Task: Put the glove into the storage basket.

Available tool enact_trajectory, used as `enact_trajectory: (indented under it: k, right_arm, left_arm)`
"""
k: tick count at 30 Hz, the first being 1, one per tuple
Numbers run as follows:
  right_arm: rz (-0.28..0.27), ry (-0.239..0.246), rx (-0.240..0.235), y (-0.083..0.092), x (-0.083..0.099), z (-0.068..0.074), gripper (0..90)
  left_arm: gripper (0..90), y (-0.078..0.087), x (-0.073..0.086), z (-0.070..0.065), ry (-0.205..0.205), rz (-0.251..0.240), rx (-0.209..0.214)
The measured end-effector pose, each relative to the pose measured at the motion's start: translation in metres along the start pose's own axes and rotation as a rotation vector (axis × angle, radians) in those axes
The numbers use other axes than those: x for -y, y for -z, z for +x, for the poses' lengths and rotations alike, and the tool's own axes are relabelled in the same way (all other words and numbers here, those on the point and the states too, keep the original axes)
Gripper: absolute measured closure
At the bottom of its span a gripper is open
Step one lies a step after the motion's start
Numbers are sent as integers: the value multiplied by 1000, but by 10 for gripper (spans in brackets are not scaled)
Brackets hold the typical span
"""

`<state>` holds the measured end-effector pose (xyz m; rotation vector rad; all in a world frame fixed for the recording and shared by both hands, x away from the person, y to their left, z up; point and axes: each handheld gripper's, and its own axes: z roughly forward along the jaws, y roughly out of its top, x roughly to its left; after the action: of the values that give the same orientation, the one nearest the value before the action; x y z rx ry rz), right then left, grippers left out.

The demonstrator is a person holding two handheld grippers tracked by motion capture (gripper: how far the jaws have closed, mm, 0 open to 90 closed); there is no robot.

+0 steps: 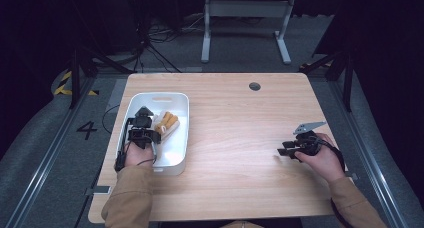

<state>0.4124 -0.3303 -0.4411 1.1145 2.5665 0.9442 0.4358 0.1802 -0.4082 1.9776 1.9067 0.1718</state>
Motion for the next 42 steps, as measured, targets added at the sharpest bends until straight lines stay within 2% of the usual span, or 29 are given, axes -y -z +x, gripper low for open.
enact_trajectory:
  k: [5,10,15,17,19,21,24,27,30,34,38,39,42]
  right_arm:
    - [5,4,-3,0,0,0,588]
    - [3,8,-3,0,0,1,588]
    - [4,7,-2,-1,0,0,588]
    - [5,8,-1,-1,0,1,588]
    - [4,6,-2,-1,0,0,588]
    - [4,7,-3,0,0,1,588]
    - [3,7,-4,-1,0,1,583]
    - [-4,13,-4,0,0,1,581]
    - [-13,11,-2,1,0,1,578]
    - [-4,10,-3,0,1,0,577]
    - [-6,13,-4,-1,0,1,576]
    - [-6,13,-3,0,0,1,576]
    - [-6,11,-2,0,0,1,576]
  left_arm:
    - [677,-2,-2,2,12,35,17]
    - [663,-8,-4,0,1,99,38]
    - [653,-10,-5,0,-1,123,42]
    - [632,-11,-5,1,5,121,54]
    - [542,-10,-5,1,13,118,68]
    - [433,-7,-5,1,4,89,93]
    - [315,-5,-5,-1,-18,54,71]
    - [234,-5,-6,-2,-50,63,24]
    - [181,-4,-5,-3,-76,55,4]
    - [165,2,-4,-4,-105,26,-16]
    - [145,5,-4,-2,-96,14,-27]
    - [138,6,-3,-2,-93,9,-20]
    - [144,7,-3,-1,-67,27,73]
